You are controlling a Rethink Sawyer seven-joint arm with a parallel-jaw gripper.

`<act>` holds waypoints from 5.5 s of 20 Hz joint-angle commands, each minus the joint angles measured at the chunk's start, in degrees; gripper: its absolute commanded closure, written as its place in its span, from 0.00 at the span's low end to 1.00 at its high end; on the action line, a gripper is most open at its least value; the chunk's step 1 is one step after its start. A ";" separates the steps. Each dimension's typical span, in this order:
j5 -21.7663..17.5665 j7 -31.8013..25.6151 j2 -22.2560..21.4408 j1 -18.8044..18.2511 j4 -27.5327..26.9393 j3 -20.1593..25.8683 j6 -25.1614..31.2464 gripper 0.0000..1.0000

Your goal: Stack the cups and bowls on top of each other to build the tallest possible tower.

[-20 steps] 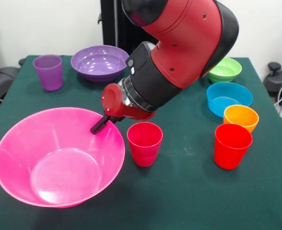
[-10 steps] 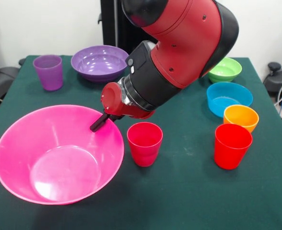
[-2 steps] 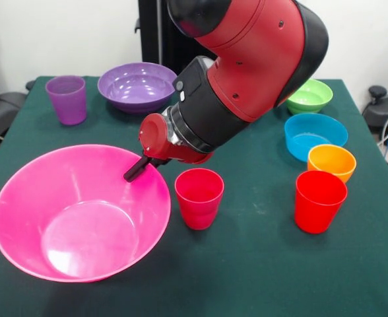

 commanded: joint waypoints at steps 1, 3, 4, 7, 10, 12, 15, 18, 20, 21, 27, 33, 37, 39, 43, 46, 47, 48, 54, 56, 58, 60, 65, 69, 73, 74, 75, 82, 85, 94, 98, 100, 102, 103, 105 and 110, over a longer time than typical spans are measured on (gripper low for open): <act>-3.95 -17.84 0.77 0.46 -0.45 5.32 1.87 1.00; -4.05 -17.93 1.02 0.54 -0.71 5.31 2.03 1.00; -4.05 -18.00 1.06 0.57 -0.75 5.31 2.15 1.00; -3.95 -17.98 0.79 0.53 -0.55 5.25 2.27 1.00; -3.89 -17.89 0.82 0.53 -0.64 5.26 2.34 1.00; -3.95 -18.14 1.01 0.55 -0.92 5.32 2.53 1.00; -3.94 -18.17 0.84 0.51 -0.79 5.29 2.44 1.00; -4.03 -17.99 0.86 0.55 -0.74 5.20 2.25 1.00; -4.21 -17.38 0.89 0.74 -0.79 4.90 2.08 1.00; -4.17 -17.13 0.91 0.78 -0.76 4.86 2.12 1.00; -4.46 -18.23 1.04 0.80 -0.77 5.19 1.71 0.00; -4.27 -18.22 1.16 0.85 -0.92 5.26 2.35 0.00; -4.28 -18.52 1.22 0.85 -1.07 5.30 2.57 0.00; -4.31 -18.70 1.38 0.86 -1.31 5.35 2.74 0.00; -4.39 -18.81 1.65 0.90 -1.72 5.46 2.90 0.00; -4.50 -18.76 1.85 0.84 -2.11 5.64 3.14 0.00; -4.51 -18.65 1.67 0.80 -1.87 5.67 2.96 0.00; -4.56 -18.62 1.66 0.74 -1.80 5.78 2.68 0.00; -5.55 -14.49 0.57 0.81 0.34 5.40 -3.01 1.00; -5.25 -14.85 0.12 0.65 0.98 5.67 -2.50 1.00; -5.30 -14.61 0.00 0.68 1.20 5.58 -2.49 1.00; -5.35 -14.78 0.04 0.87 1.18 5.53 -2.08 1.00; -5.70 -15.26 0.29 1.01 0.92 5.46 -2.03 1.00; -5.98 -15.36 0.62 1.14 0.27 5.43 -1.80 1.00; -6.21 -16.19 0.52 1.35 0.12 5.39 -1.18 1.00; -6.25 -16.39 0.55 1.40 0.08 5.38 -1.02 1.00; -6.36 -16.75 0.63 1.47 -0.01 5.35 -0.78 1.00; -6.11 -18.31 -0.13 1.80 0.47 5.18 1.43 1.00; -5.87 -18.79 -0.59 2.27 0.63 5.03 2.73 1.00; -5.99 -15.41 -0.89 5.82 0.28 2.44 6.84 1.00; -5.85 -15.88 -1.08 6.40 -0.09 1.78 7.78 1.00; -6.23 -16.20 -0.99 6.62 -0.22 1.29 7.55 1.00; -7.00 -16.81 -1.08 6.96 -0.33 0.60 6.80 1.00; -7.26 -17.04 -0.85 7.15 -0.69 0.46 6.66 1.00; -8.03 -17.69 -0.42 7.15 -1.44 0.01 5.88 1.00; -10.12 -19.70 -0.63 6.81 -2.22 -0.71 3.81 1.00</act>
